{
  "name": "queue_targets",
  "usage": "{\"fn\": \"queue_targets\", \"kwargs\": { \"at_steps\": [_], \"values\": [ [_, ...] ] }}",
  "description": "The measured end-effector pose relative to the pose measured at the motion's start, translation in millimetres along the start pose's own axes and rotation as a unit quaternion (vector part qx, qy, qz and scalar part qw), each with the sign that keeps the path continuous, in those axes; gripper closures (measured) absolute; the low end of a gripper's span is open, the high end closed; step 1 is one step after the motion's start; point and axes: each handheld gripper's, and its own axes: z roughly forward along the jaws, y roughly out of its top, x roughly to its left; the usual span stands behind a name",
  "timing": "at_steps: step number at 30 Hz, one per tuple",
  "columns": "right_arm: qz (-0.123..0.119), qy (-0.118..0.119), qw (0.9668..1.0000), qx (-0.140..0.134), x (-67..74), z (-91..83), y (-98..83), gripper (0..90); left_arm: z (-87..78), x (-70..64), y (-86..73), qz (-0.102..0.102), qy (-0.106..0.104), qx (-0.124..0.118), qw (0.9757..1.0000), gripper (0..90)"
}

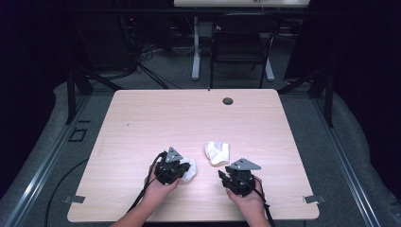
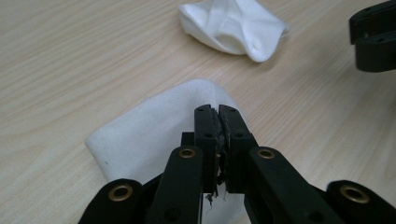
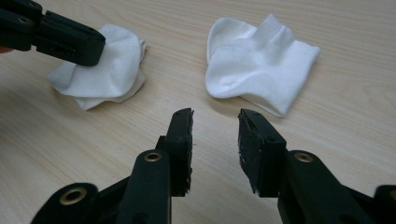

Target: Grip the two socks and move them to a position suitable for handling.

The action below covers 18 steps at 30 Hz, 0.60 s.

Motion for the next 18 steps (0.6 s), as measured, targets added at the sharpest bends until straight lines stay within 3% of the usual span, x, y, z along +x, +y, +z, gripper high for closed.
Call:
{"fn": "queue_targets", "kwargs": {
  "at_steps": [6,11,16,18],
  "values": [
    [-0.013,0.015,0.9998,0.004,8.7,7.1,6.8,77.6,-12.2,5.9,2.6,-0.014,-0.017,-0.018,0.9996,87.6],
    [-0.024,0.047,0.9983,0.026,21.3,23.2,14.4,85.9,-20.6,11.8,3.3,-0.022,-0.019,-0.027,0.9992,87.7],
    [-0.074,0.061,0.9941,0.051,44.8,47.6,21.5,90.0,-24.0,15.9,2.5,-0.025,-0.024,-0.03,0.999,87.8],
    [-0.077,0.059,0.994,0.049,47.5,52.7,22.9,90.0,-24.3,15.9,2.4,-0.026,-0.024,-0.03,0.9989,87.7]
  ]
}}
